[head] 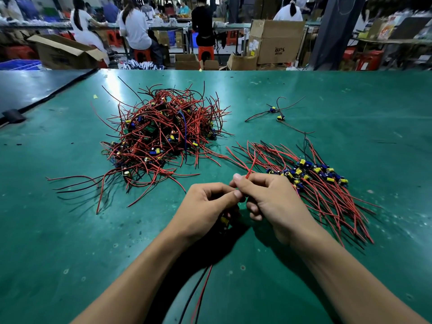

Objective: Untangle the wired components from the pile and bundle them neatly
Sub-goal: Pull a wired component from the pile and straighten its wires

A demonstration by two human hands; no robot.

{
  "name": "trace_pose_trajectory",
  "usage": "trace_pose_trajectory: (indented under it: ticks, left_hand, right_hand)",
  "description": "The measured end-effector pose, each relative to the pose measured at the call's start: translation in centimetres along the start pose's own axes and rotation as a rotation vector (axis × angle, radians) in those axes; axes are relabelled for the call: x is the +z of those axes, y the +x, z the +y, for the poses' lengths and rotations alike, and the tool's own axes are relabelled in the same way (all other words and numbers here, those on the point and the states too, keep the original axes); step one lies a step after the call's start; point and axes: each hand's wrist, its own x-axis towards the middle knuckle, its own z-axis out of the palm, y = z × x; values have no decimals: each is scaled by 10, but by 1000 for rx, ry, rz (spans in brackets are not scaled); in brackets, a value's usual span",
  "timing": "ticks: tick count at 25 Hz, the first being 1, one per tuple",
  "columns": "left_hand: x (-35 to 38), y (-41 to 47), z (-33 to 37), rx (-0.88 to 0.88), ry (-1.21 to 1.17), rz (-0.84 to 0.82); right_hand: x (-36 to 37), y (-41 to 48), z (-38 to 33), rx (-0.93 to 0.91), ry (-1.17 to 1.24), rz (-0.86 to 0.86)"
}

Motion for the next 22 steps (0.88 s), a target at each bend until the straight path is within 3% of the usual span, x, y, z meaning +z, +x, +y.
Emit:
trace_pose_trajectory:
  ticks: [4, 7, 11, 14, 16, 19, 22]
  left_hand:
    - [-2, 2, 2, -26, -20, -65]
    - [-2, 1, 2, -48, -47, -111]
    - [-7, 3, 1, -56, -75, -121]
    - [-8, 3, 0, -69, -104, -126]
    - [-8, 2, 0, -81, -113, -91]
    - [-8, 3, 0, -86, -163, -23]
    - [-9, 3, 1, -91, -196, -19]
  right_hand:
    - [-8, 5, -10, -62, 101, 122]
    - [-11, 8, -18, 55, 301, 170]
    - [-19, 8, -31, 398, 690, -43]
    - [-25, 8, -31, 471, 837, -174]
    - [-22, 9, -27, 409, 750, -124]
    - [-13, 9, -14, 160, 400, -1]
    - [-1, 3, 1, 36, 174, -44]
